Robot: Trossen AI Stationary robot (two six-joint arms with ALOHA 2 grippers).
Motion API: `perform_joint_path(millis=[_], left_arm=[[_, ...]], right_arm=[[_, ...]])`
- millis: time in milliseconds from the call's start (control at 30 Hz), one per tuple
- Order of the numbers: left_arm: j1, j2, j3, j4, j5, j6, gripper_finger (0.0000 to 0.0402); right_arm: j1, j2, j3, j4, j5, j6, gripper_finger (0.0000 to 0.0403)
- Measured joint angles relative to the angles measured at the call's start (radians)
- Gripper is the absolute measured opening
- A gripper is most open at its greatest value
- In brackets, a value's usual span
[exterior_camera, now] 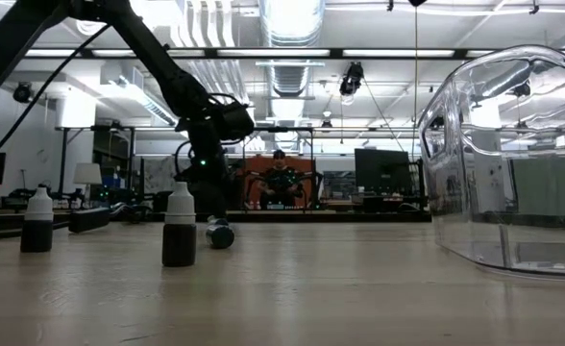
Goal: Pick & Place food coloring
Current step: Put the black food color into the transparent bin
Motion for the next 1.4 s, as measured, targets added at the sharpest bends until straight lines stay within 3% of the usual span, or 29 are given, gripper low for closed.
perform_joint_path(millis=[800, 1400], left_arm=[[-0.001, -0.017, 0.004, -0.107, -0.052, -0.085, 0.0245], [0.001, -0.019, -0.012, -0.102, -0.031, -0.180, 0.0245]], right_arm=[[-0.026, 0.000, -0.005, 0.007, -0.003, -0.027, 0.0277], [-0.027, 0.000, -0.005, 0.030, -0.004, -0.026, 0.0271]])
